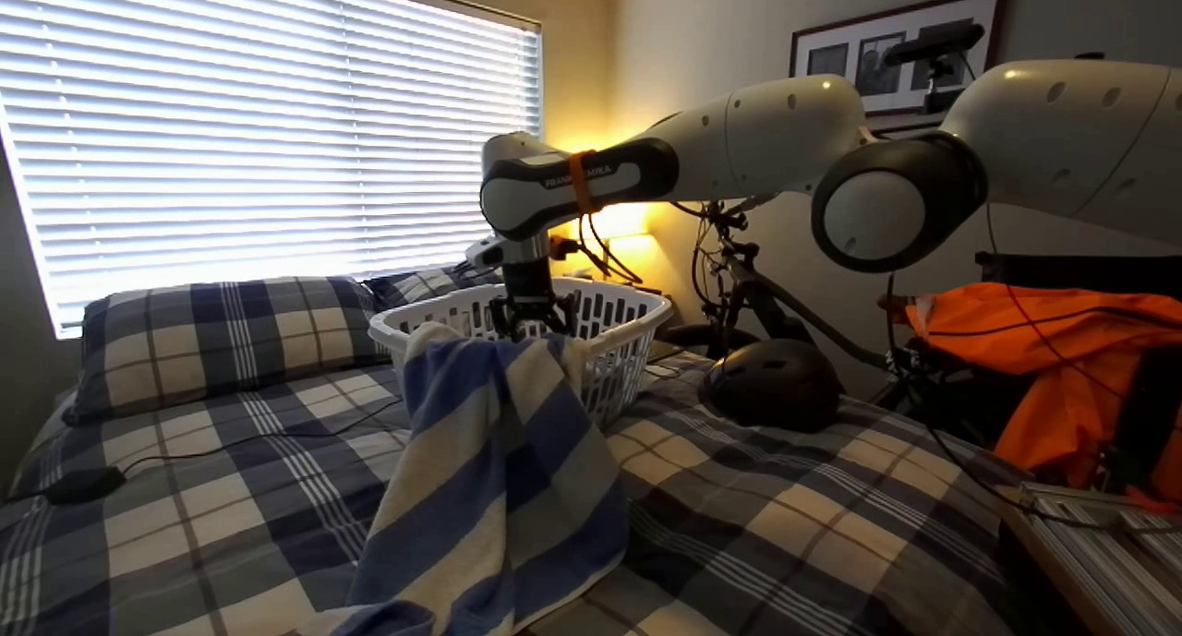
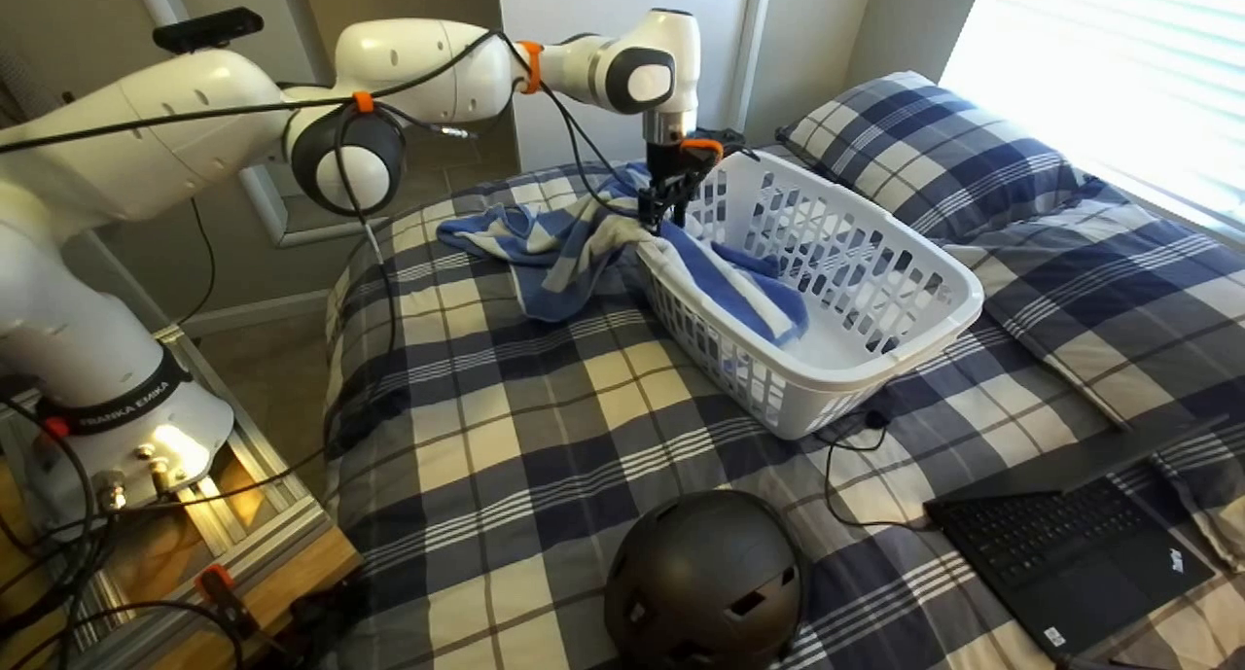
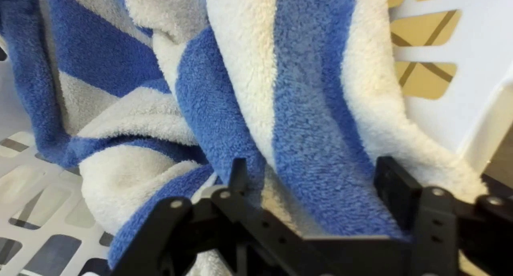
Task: Remove the towel from the basket
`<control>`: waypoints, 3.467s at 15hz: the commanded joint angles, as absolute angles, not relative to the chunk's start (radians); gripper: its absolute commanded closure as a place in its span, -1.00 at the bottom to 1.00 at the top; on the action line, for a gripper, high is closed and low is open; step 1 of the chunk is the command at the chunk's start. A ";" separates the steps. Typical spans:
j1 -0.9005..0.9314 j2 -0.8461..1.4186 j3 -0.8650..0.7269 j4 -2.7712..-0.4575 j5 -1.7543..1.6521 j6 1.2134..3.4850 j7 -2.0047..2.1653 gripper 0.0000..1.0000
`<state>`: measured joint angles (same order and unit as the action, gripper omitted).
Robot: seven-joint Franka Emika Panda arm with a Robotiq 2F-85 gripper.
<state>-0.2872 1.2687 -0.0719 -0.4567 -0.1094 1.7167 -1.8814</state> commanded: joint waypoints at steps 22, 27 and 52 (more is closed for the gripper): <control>-0.212 0.984 -0.046 -0.448 -0.113 1.550 -1.821 0.21; -0.256 1.098 -0.041 -0.413 -0.102 1.633 -1.900 -0.48; -0.289 1.180 -0.045 -0.451 -0.091 1.501 -1.957 0.94</control>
